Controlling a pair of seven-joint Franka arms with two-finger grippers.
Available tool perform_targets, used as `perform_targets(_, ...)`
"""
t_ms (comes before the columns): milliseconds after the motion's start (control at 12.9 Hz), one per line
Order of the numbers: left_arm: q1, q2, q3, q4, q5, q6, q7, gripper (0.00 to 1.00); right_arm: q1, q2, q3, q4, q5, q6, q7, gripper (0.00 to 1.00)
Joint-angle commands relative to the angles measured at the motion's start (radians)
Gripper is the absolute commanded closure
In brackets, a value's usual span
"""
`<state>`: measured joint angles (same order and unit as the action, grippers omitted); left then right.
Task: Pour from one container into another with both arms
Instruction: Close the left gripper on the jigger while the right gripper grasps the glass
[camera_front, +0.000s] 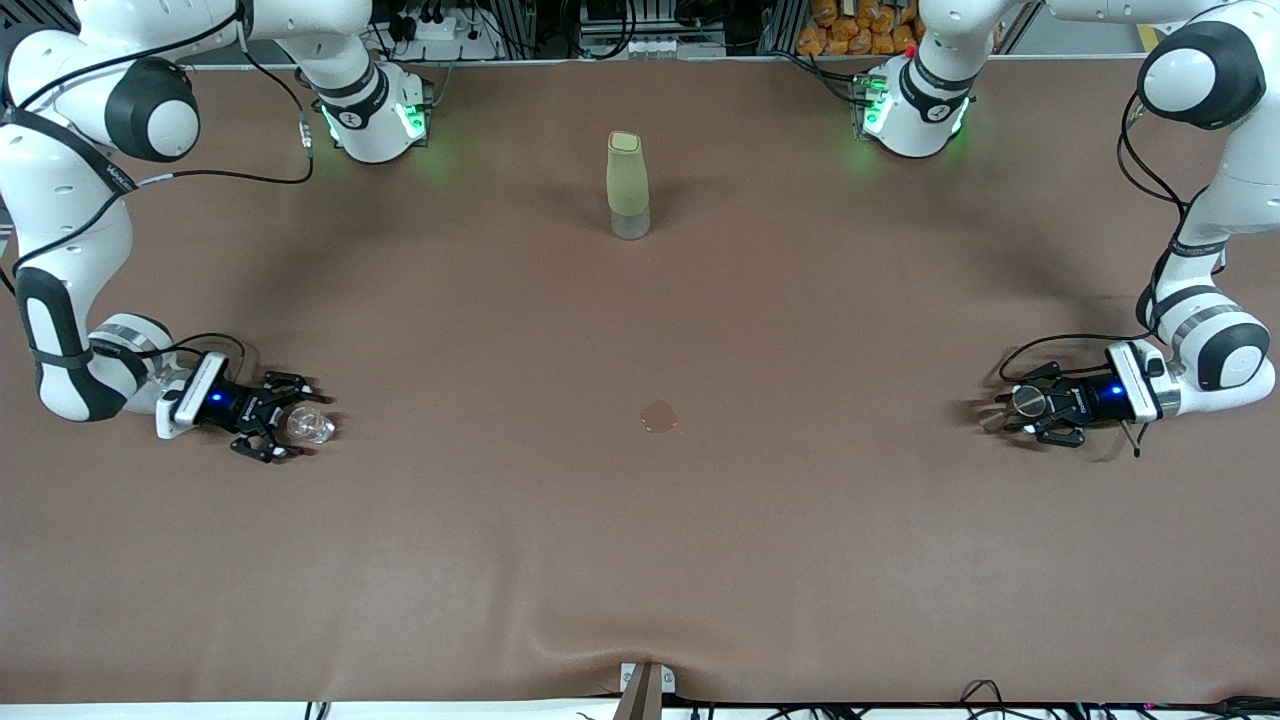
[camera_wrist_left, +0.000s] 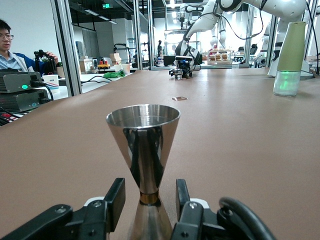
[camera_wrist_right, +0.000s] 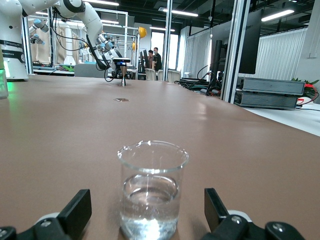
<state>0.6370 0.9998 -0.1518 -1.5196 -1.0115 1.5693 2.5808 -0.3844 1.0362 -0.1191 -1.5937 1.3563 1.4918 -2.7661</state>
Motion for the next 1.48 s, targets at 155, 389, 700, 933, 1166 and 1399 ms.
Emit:
perform_targets(155,-0.008,0.006,-0.005,0.012,-0.024,-0.015,0.016,0.61,0.021,0.028,0.022,0.009,0.055,0.018,-0.159,0.0)
perform_targets(389,-0.011,0.006,-0.009,0.012,-0.024,-0.015,0.015,0.62,0.036,0.036,0.032,0.008,0.066,0.027,-0.159,0.0)
perform_targets(700,-0.013,0.01,-0.009,0.012,-0.024,-0.015,0.009,0.61,0.036,0.036,0.038,0.008,0.067,0.041,-0.158,0.39)
perform_targets(933,-0.013,0.011,-0.008,0.013,-0.025,-0.015,-0.001,0.62,0.038,0.036,0.038,0.009,0.066,0.041,-0.156,0.8)
perform_targets(1166,-0.011,0.013,-0.008,0.016,-0.025,-0.014,-0.007,0.62,0.045,0.036,0.038,0.008,0.066,0.036,-0.144,1.0)
perform_targets(1399,-0.007,0.013,-0.002,0.016,-0.025,-0.014,-0.008,0.7,0.045,0.036,0.056,0.003,0.066,0.03,-0.039,1.0)
